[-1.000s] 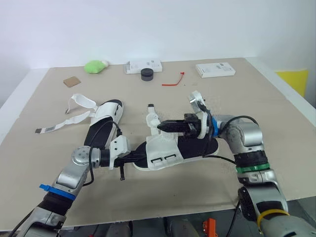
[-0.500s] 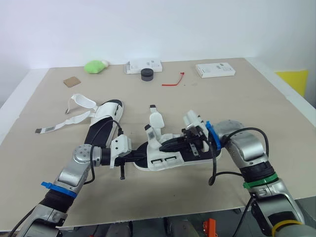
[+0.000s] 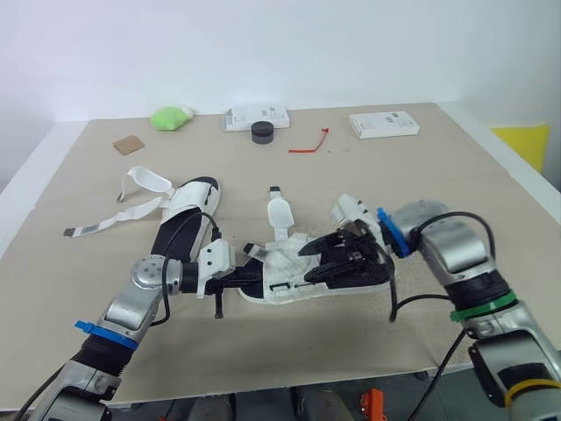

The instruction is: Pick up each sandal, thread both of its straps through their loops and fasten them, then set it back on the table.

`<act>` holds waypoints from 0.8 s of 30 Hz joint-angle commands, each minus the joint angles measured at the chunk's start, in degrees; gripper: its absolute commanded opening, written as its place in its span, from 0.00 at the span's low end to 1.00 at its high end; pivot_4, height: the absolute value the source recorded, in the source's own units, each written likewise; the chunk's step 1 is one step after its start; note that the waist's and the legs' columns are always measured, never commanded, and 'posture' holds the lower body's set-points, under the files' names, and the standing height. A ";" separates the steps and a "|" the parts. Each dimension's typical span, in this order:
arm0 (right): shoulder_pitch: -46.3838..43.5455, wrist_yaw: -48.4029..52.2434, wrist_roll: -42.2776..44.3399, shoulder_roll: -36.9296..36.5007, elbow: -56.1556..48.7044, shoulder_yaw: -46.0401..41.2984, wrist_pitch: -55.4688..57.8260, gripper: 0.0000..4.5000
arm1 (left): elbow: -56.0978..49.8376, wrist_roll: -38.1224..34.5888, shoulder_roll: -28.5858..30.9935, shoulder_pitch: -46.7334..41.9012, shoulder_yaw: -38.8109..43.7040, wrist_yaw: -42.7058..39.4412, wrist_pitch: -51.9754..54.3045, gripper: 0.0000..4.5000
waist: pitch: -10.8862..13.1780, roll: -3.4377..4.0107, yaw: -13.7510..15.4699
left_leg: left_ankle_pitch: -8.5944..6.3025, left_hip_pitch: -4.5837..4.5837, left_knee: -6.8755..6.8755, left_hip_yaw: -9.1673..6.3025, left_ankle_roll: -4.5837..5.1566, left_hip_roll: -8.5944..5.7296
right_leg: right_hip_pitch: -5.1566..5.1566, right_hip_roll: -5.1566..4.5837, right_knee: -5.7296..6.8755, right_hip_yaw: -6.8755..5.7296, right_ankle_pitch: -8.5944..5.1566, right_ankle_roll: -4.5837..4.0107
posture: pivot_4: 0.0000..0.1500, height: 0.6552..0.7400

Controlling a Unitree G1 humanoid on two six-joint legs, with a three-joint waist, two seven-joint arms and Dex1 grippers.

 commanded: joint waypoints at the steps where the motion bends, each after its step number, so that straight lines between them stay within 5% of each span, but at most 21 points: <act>1: -4.28 -2.07 7.42 1.23 -2.05 -5.29 10.03 0.67 | 4.11 4.37 1.02 2.32 -2.84 -0.02 2.07 0.00 | 0.00 0.00 -0.05 | 0.00 0.00 0.00 0.00 0.00 0.01 | 0.00 0.00 0.00 0.00 0.00 0.00 | 1.00 1.00; 9: -16.57 -24.28 10.30 11.68 3.34 -6.31 47.26 0.67 | 4.35 4.55 0.78 2.89 -2.96 0.02 1.82 0.00 | -0.04 -0.01 -0.12 | 0.00 0.00 -0.01 0.01 0.01 0.04 | -0.07 -0.02 0.01 -0.03 0.06 -0.07 | 1.00 1.00; 24: -18.24 -38.99 20.98 11.62 2.59 -2.02 56.78 0.67 | 4.57 4.77 -0.01 3.45 -2.92 1.13 1.57 0.00 | -0.04 -0.02 -0.13 | -0.01 -0.10 -0.02 0.01 0.04 -0.02 | -0.12 -0.10 0.00 -0.08 0.02 -0.05 | 1.00 1.00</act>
